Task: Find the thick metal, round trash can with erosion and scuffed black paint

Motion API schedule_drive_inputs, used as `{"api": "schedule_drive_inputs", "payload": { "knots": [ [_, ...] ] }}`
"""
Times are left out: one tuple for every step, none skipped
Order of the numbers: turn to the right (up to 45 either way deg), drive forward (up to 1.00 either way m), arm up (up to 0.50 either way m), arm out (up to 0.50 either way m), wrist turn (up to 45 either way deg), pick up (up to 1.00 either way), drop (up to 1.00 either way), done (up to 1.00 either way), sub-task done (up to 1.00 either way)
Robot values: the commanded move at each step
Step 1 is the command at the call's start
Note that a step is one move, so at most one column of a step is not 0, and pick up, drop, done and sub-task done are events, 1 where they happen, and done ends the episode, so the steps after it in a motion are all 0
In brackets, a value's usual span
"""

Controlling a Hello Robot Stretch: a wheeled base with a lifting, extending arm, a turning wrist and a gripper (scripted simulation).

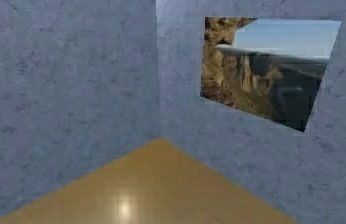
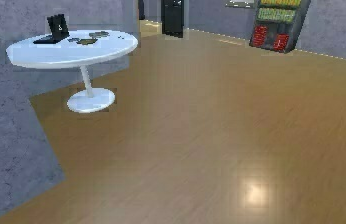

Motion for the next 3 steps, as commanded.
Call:
{"api": "schedule_drive_inputs", "payload": {
  "knots": [
    [0.0, 0.05, 0.00, 0.00, 0.0, 0.00, 0.00, 0.00, 0.00],
    [-45.0, 0.00, 0.00, 0.00, 0.0, 0.00, 0.00, 0.00, 0.00],
    [-36.0, 0.00, 0.00, 0.00, 0.0, 0.00, 0.00, 0.00, 0.00]
  ]
}}
